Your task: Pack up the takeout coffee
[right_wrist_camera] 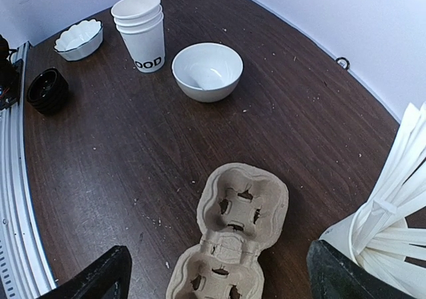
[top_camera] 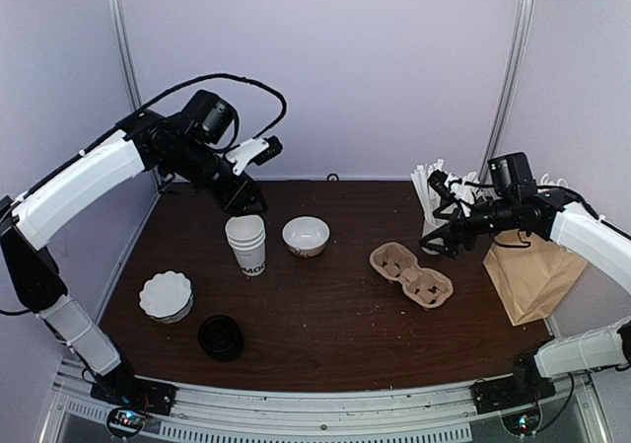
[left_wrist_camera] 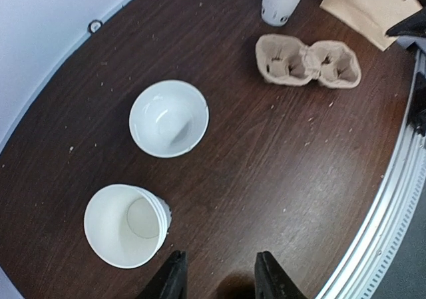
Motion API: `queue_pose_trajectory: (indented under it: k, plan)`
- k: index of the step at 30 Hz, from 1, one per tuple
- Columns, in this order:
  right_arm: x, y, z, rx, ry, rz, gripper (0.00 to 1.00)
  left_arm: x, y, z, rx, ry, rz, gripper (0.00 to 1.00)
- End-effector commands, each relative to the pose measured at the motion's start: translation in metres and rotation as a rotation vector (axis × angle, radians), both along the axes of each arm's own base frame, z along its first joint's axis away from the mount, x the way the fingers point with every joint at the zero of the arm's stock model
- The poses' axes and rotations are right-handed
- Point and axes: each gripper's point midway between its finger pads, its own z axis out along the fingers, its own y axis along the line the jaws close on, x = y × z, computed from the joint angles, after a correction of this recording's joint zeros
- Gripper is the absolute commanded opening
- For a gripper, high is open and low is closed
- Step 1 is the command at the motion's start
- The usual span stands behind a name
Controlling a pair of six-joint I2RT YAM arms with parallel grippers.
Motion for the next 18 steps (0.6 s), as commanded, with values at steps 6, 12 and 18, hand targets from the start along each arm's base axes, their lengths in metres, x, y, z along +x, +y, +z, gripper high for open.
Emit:
queue_pose_trajectory:
  k: [6,12,18]
  plan:
    - [-0.001,0.005,0.004,0.015,-0.056,0.037,0.96,0.02,0.017,-0.055,0.271,0.107,0.064,0.33]
    - [0.0,0.005,-0.001,0.002,-0.057,0.04,0.96,0.036,0.024,-0.084,0.378,0.13,0.125,0.36]
    - [-0.001,0.005,-0.004,-0.008,-0.062,0.047,0.96,0.054,0.02,-0.104,0.389,0.153,0.182,0.38]
